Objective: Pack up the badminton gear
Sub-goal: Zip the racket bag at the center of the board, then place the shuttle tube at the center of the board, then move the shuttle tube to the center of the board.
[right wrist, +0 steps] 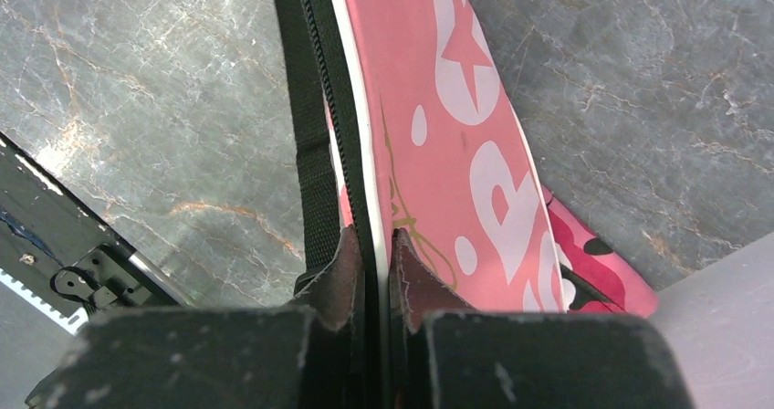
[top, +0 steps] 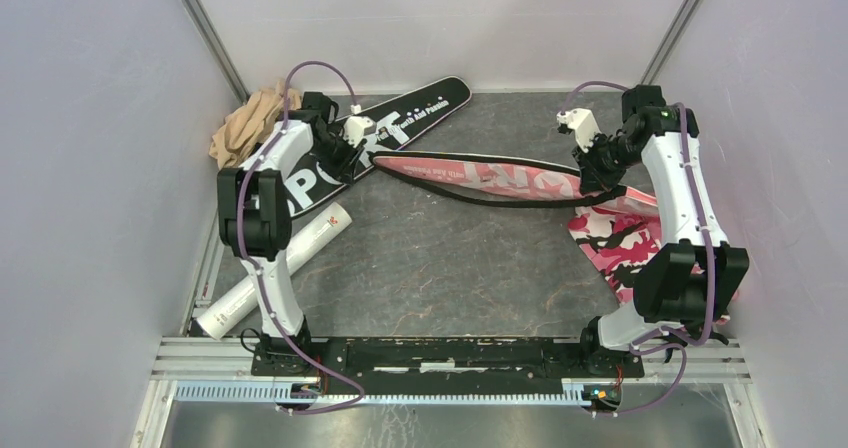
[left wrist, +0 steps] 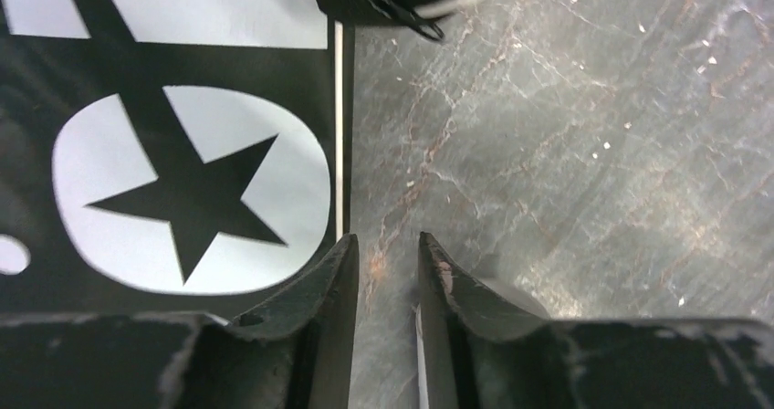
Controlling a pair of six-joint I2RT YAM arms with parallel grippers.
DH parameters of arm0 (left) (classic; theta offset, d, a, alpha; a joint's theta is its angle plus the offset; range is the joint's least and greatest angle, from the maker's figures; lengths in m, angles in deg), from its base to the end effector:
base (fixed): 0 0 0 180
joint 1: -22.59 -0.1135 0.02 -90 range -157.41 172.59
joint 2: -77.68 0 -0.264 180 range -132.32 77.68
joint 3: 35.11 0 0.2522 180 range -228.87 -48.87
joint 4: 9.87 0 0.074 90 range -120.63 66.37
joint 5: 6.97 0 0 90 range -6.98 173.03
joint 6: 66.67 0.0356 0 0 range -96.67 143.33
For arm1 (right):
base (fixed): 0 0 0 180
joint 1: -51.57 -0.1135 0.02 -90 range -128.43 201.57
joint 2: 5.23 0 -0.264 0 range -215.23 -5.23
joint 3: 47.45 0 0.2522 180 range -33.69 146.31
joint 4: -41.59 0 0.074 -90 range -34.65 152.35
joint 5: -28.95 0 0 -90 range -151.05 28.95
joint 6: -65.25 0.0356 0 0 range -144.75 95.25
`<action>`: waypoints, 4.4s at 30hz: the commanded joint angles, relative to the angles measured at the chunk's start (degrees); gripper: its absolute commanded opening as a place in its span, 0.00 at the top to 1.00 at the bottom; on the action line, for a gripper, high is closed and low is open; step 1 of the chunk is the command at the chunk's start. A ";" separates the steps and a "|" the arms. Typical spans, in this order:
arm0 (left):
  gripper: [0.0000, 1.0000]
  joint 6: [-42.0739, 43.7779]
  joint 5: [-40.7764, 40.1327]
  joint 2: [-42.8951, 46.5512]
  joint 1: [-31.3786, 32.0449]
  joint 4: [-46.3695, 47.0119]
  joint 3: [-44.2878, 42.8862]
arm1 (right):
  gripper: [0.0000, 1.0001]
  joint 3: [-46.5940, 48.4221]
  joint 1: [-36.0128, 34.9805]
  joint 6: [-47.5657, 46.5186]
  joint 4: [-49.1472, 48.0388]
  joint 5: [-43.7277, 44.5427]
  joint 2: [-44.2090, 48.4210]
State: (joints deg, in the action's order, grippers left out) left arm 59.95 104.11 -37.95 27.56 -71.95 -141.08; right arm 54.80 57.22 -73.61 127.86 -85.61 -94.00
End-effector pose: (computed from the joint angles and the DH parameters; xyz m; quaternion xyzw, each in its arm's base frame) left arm 0.4137 -0.0488 0.2074 0.3717 0.8971 -0.1312 0.1993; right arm 0.2911 -0.0139 0.3346 -0.3853 0.8865 0.1200 0.2263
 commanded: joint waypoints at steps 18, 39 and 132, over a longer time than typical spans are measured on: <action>0.04 24.00 7.37 8.70 18.09 15.58 -2.20 | 1.00 4.76 -3.34 -3.20 -0.46 -1.21 0.48; 0.98 21.40 3.99 12.65 21.57 20.55 -1.70 | 1.00 19.28 -4.17 -7.00 -1.41 2.90 -3.37; 0.00 1.52 -13.61 8.84 40.71 19.51 12.03 | 0.02 -36.21 -13.33 17.46 -46.92 1.72 22.78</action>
State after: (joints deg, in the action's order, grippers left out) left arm 64.01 92.37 -33.41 69.44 -55.16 -128.68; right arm 20.01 44.06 -56.93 85.70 -84.29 -73.61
